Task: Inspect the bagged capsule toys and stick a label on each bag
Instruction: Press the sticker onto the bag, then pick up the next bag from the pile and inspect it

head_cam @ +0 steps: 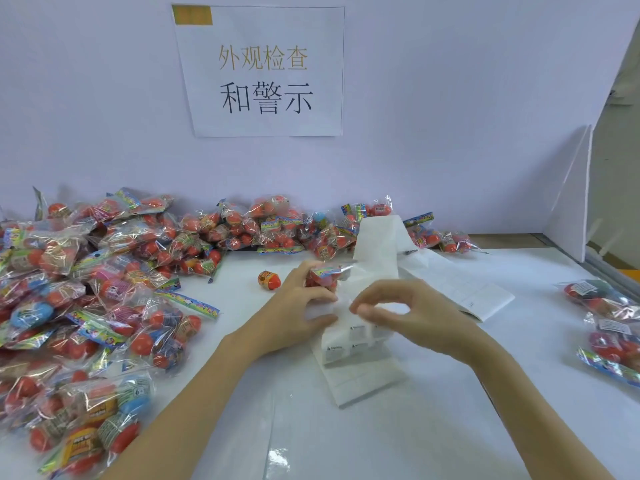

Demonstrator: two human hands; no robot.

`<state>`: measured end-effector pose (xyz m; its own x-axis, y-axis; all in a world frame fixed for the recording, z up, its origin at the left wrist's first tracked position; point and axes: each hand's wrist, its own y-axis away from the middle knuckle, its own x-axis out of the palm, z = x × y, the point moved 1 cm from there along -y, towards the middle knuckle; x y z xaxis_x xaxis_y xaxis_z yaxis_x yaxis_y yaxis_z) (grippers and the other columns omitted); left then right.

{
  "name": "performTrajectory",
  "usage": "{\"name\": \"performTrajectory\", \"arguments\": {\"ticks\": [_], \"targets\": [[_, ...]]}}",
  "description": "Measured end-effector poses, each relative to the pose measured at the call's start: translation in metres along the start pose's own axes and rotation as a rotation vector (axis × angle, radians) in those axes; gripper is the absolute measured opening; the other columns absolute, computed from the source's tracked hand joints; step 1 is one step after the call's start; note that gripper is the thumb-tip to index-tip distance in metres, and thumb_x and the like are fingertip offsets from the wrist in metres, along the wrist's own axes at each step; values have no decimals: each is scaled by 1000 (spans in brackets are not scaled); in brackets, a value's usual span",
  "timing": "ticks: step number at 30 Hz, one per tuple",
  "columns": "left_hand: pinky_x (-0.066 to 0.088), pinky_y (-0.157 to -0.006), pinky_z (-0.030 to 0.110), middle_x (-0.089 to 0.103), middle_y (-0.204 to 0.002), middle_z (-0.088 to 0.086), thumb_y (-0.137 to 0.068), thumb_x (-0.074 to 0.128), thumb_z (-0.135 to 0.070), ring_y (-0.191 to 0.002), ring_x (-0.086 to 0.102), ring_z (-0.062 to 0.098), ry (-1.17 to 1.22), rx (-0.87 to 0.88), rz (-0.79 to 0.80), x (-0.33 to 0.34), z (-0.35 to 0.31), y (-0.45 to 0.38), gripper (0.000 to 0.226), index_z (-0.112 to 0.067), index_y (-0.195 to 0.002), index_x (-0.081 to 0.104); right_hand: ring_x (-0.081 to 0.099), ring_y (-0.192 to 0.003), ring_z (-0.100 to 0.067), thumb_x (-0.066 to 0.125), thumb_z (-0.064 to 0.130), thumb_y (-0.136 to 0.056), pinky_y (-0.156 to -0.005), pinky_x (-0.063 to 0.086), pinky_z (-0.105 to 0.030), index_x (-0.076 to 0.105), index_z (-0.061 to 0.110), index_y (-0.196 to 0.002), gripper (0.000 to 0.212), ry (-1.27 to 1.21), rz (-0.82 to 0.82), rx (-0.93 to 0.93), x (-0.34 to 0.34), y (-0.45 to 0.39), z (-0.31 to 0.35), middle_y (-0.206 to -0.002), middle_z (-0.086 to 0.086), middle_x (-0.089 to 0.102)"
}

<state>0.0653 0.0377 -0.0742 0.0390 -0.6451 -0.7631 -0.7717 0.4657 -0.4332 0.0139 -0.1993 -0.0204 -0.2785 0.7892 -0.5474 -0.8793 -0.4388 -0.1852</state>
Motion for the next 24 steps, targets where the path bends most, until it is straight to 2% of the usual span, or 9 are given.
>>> {"name": "performTrajectory", "arguments": {"ticks": [2, 4, 8, 12, 14, 16, 19, 21, 24], "targets": [[22, -106, 2, 37, -128, -20, -88, 83, -28, -121, 39, -13, 28, -67, 4, -3, 3, 0, 29, -21, -116, 77, 65, -109, 8, 83, 33, -88, -90, 42, -4, 78, 31, -108, 21, 71, 133, 38, 1, 3, -4, -108, 24, 75], [26, -101, 0, 35, -125, -23, -88, 83, -24, -114, 43, -15, 66, -128, 19, -5, 3, 1, 29, -20, -116, 77, 65, -108, 7, 87, 30, -85, -91, 44, -7, 77, 31, -111, 28, 112, 131, 63, 3, 2, -9, -108, 24, 74], [37, -94, 3, 45, -122, -9, -94, 77, -19, -104, 54, -10, 240, -226, -35, -10, -6, 1, 13, -15, -106, 81, 69, -97, -2, 82, 23, -89, -92, 55, -27, 78, 29, -103, 15, 141, -40, 61, 7, -4, -17, -99, 18, 76], [41, -88, 6, 53, -121, -4, -88, 67, -53, -103, 59, -3, 471, -334, -7, -17, -13, -1, 35, -23, -92, 84, 65, -98, -1, 82, 21, -90, -86, 53, -21, 75, 35, -102, 20, 147, -200, 23, 10, -7, -21, -102, 17, 73], [42, -79, 8, 54, -114, -7, -86, 75, -50, -85, 59, 1, 473, -325, 55, -16, -14, 0, 34, -16, -83, 80, 65, -100, -1, 81, 20, -90, -84, 52, -18, 75, 35, -104, 21, 171, -260, -18, 11, -8, -23, -104, 16, 73], [41, -75, 8, 53, -101, -19, -91, 78, -36, -78, 56, 3, 463, -312, 61, -12, -13, 2, 34, -5, -77, 74, 64, -101, -1, 81, 20, -90, -83, 48, -14, 77, 31, -108, 21, 224, -291, -55, 14, -9, -23, -105, 14, 74], [42, -81, 17, 55, -112, -7, -95, 75, -31, -95, 60, 16, 430, -303, 50, -10, -10, 0, 42, 6, -78, 69, 62, -102, 1, 80, 19, -91, -84, 41, -7, 78, 26, -112, 22, 276, -328, -87, 18, -10, -24, -105, 11, 74], [42, -89, 13, 58, -121, -4, -96, 74, -31, -106, 62, 7, 461, -319, 45, -11, -10, 0, 38, 5, -82, 73, 61, -101, -1, 78, 18, -93, -85, 40, -8, 79, 26, -114, 23, 303, -343, -112, 18, -9, -22, -104, 12, 71], [40, -90, 6, 59, -128, -7, -98, 72, -29, -113, 60, -6, 519, -350, 45, -11, -14, 0, 28, -4, -87, 81, 62, -101, -6, 76, 12, -94, -88, 45, -14, 81, 26, -112, 23, 336, -392, -188, 19, -8, -17, -105, 9, 67]]}}
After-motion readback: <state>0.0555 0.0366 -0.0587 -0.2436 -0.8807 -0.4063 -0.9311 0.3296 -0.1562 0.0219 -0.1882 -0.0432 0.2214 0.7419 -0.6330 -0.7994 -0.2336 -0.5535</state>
